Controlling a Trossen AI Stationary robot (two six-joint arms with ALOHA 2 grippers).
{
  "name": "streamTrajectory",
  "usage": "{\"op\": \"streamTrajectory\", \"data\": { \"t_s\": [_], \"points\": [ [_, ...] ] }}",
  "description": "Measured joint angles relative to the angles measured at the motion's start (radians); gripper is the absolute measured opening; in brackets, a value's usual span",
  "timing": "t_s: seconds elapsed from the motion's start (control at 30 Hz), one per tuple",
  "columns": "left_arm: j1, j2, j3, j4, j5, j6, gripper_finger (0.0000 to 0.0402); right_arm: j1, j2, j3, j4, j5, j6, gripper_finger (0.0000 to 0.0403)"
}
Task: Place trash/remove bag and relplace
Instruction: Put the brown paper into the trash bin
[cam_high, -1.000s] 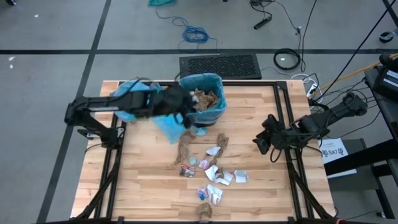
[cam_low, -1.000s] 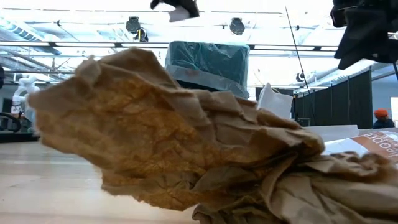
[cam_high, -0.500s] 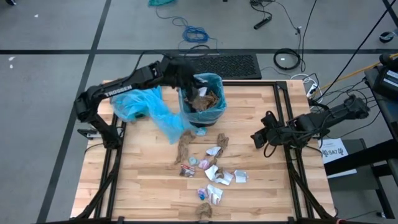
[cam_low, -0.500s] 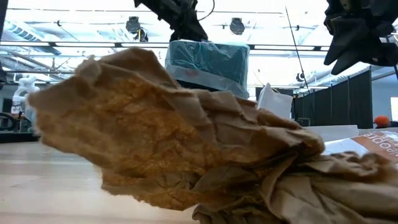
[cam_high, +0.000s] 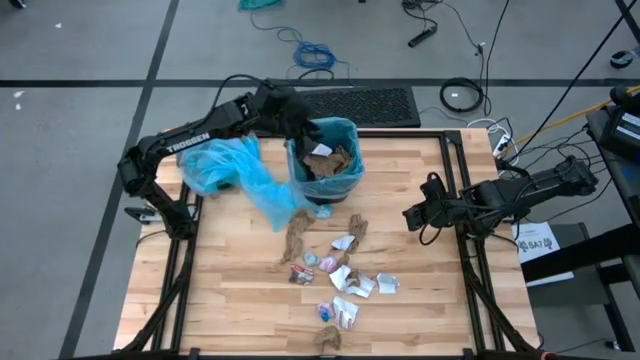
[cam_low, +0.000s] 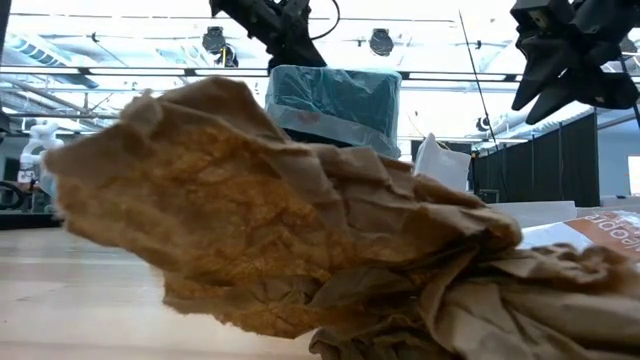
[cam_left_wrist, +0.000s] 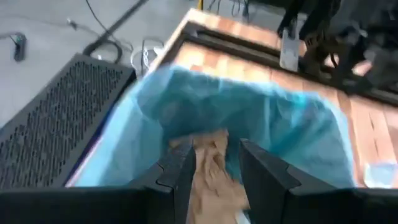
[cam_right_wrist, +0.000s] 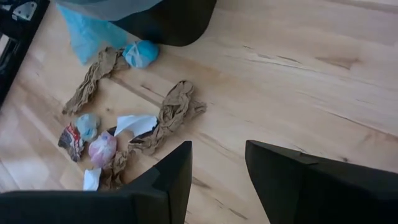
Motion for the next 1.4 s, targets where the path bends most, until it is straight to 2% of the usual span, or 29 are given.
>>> {"op": "streamTrajectory", "data": {
  "t_s": [0.13,0.37,0.5,0.67,0.8,0.97,1.1,1.27,1.4],
  "points": [
    [-0.08,-0.034,0.0,-0.123,-0.058,-0.055,0.0127,-0.002,0.0,0.0,-0.002,-0.029,-0.064,0.0141],
    [-0.344,-0.083,0.0,-0.222,-0.338,-0.264,0.0127,-0.001,0.0,0.0,-0.02,-0.173,-0.179,0.0141],
    [-0.496,-0.081,-0.036,-0.268,-0.465,-0.454,0.0127,-0.001,0.0,0.0,-0.019,-0.189,-0.228,0.0141],
    [-0.667,-0.079,-0.182,-0.266,-0.528,-0.779,0.0127,-0.001,0.0,0.0,-0.018,-0.223,-0.297,0.0141],
    [-0.757,-0.08,-0.323,-0.23,-0.532,-1.056,0.0127,-0.001,0.0,0.0,-0.015,-0.241,-0.333,0.0141],
    [-0.792,-0.036,-0.455,-0.13,-0.484,-1.31,0.0127,-0.001,0.0,0.0,0.014,-0.261,-0.371,0.0141],
    [-0.784,0.025,-0.499,-0.094,-0.42,-1.384,0.0127,-0.001,0.0,0.0,0.036,-0.264,-0.374,0.0141],
    [-0.752,0.123,-0.506,-0.078,-0.411,-1.413,0.0127,-0.001,0.0,0.0,0.078,-0.271,-0.38,0.0141],
    [-0.719,0.217,-0.505,-0.051,-0.352,-1.413,0.0127,0.001,0.0,0.0,0.09,-0.29,-0.381,0.0141]
  ]
}}
